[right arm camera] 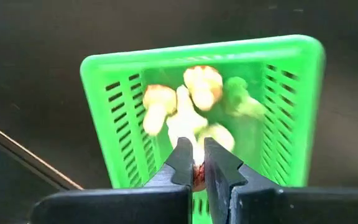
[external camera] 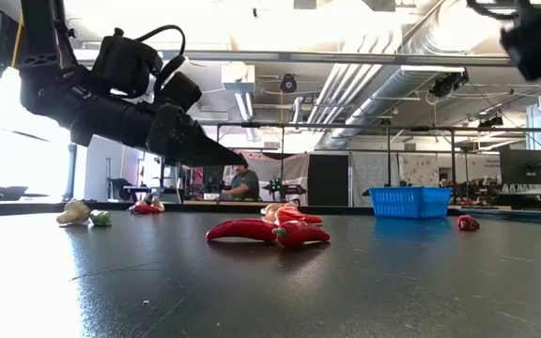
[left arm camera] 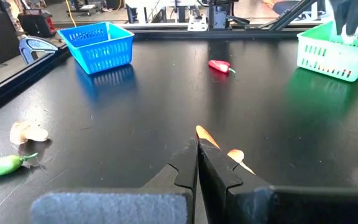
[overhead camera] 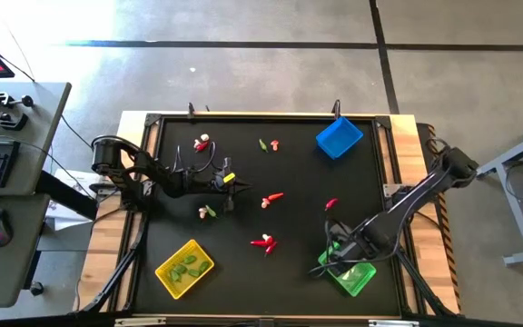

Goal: Sort produce into baskets
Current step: Put the red mushroom into the green bin

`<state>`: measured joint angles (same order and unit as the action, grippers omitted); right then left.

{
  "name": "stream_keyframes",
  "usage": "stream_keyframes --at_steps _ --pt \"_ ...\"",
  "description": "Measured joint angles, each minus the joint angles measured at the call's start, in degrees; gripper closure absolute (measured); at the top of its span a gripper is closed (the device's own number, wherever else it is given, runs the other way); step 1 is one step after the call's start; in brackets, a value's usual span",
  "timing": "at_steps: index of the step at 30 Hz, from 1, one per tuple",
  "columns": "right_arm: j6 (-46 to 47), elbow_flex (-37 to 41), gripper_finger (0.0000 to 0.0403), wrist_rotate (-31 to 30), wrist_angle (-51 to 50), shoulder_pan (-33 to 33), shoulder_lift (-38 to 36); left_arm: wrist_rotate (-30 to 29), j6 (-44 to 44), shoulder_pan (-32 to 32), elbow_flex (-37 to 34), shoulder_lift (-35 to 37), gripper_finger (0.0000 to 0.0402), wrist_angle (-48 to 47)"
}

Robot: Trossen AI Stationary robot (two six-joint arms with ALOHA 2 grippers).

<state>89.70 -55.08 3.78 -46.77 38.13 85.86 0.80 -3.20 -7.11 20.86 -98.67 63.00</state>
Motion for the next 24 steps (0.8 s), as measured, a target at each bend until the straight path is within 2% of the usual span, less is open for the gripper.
stream_keyframes --at_steps 5,10,15,20,24 --pt "-1.31 6.7 0.0399 -0.71 7.19 0.07 0.0 0.0 0.0 0.0 0.0 0.0 0.0402 0.0" --pt "-2.09 8.39 0.0386 -0.4 7.36 0.09 0.0 0.02 0.17 -0.39 0.0 0.0 0.0401 -0.09" --pt "-2.74 6.88 0.0325 1.96 4.83 0.02 0.0 0.1 2.54 -2.39 0.0 0.0 0.0401 -0.11" --pt "-4.73 2.87 0.0257 2.91 -2.98 0.02 0.0 4.82 3.54 -5.28 0.0 0.0 0.0402 -0.11" --pt "-9.85 -2.65 0.0239 0.01 -9.19 0.02 0.0 8.84 6.22 -8.11 0.3 0.0 0.0402 -0.6"
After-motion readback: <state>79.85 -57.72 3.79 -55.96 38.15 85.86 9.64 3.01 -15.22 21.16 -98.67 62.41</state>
